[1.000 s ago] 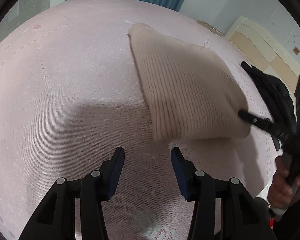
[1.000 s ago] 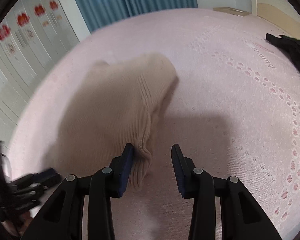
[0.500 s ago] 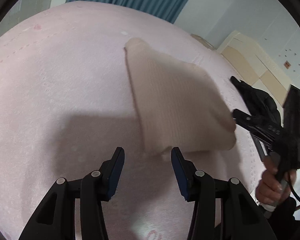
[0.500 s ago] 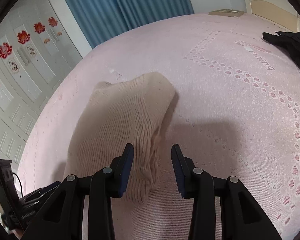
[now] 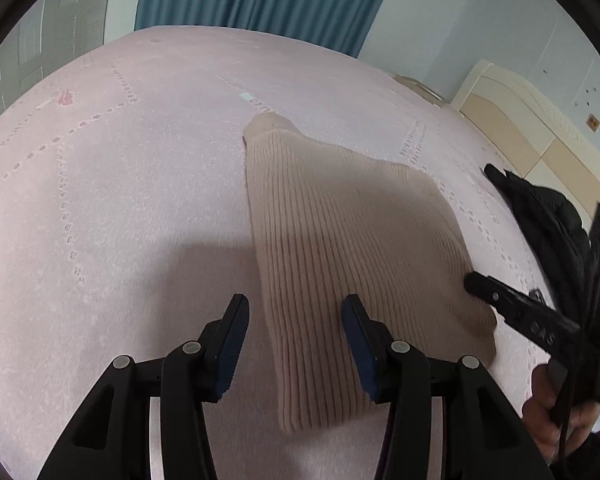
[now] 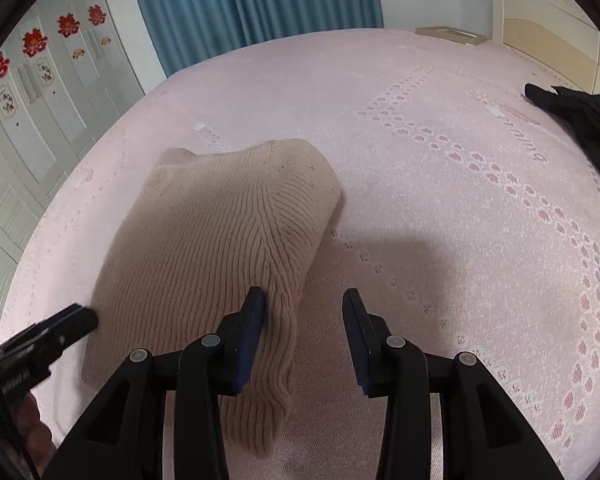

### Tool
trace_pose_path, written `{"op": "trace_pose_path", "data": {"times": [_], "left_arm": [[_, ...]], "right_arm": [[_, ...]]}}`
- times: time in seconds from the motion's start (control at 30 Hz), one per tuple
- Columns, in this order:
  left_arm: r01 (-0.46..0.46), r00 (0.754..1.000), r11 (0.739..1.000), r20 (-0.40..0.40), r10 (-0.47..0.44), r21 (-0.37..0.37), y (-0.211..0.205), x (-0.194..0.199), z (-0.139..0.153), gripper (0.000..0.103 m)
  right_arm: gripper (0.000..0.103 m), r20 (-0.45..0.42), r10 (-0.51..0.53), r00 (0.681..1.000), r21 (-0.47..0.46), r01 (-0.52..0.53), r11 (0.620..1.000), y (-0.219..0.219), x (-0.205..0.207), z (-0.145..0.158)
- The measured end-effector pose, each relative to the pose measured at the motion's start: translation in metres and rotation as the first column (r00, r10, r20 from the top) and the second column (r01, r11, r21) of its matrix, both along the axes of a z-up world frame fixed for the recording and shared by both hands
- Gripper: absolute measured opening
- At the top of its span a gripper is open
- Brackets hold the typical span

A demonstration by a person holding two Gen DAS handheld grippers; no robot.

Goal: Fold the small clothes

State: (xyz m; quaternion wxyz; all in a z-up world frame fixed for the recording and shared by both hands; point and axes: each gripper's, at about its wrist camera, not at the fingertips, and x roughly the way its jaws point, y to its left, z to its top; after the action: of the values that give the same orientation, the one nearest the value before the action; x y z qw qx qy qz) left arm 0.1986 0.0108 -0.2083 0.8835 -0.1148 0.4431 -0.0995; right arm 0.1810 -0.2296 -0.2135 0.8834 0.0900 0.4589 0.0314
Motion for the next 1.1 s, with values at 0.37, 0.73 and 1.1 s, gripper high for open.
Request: {"op": "trace_pose_path", "data": {"times": [0.37, 0.73, 1.1], "left_arm": [[-0.014, 1.0, 0.999, 0.002, 0.014, 0.04, -0.002, 0.043, -0.002, 0.049], [-0.01, 1.0, 0.999, 0.005, 0.009, 0.04, -0.005, 0.044, -0.005, 0.05], [-0.019, 1.0, 0.997, 0.004, 0.019, 0.08, -0.006, 0.008, 0.029, 0.048]], "right_arm": [[0.012, 0.014, 0.049, 0.999, 0.003, -0.049, 0.999, 0.004, 0.024, -0.004], [0.014, 0.001, 0.024, 1.0, -0.038, -0.024, 0.999, 0.003, 0.032, -0.013], [0.024, -0.014, -0.019, 1.0, -0.054, 0.018, 0.998, -0.019, -0.004, 0.033]]}}
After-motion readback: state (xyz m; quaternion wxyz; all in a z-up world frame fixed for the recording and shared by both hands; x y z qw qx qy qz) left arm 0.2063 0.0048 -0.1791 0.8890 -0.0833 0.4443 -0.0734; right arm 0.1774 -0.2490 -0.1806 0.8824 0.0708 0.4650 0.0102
